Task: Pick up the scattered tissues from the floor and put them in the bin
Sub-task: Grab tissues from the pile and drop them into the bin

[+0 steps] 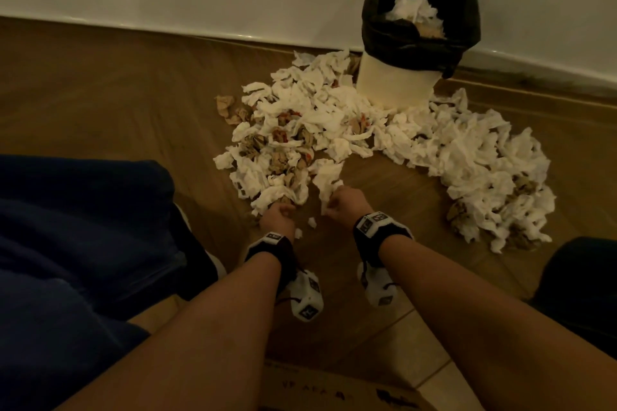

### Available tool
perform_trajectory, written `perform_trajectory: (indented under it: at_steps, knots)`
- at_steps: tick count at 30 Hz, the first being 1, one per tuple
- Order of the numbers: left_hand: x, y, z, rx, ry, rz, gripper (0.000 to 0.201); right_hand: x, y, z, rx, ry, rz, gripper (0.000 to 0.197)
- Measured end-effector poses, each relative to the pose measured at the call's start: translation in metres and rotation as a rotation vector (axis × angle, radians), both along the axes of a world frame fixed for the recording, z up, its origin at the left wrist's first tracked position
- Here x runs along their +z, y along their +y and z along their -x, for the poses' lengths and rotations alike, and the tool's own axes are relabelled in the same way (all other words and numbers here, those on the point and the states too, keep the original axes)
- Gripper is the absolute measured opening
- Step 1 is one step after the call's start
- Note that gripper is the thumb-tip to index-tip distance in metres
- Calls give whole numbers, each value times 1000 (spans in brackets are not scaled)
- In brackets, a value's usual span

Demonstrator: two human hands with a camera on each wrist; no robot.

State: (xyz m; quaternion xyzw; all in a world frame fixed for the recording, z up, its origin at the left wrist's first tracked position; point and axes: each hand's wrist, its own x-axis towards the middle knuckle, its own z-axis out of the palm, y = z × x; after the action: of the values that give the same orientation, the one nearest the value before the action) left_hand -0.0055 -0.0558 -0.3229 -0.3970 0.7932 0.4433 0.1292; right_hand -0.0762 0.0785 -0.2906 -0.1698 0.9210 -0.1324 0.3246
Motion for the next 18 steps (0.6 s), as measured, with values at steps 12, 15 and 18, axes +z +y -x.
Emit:
perform_trajectory:
  at_steps: [12, 15, 18]
  knots:
    - [0, 4, -8, -637, -118, 272, 51, 0, 54, 13, -1009, -290, 370, 35]
    - [-3, 6, -14, -792, -217, 354, 59, -2, 65, 9, -1090, -367, 420, 35]
    - [-5, 9, -14, -836, -269, 399, 62, 3, 76, 7, -1149, -334, 381, 38]
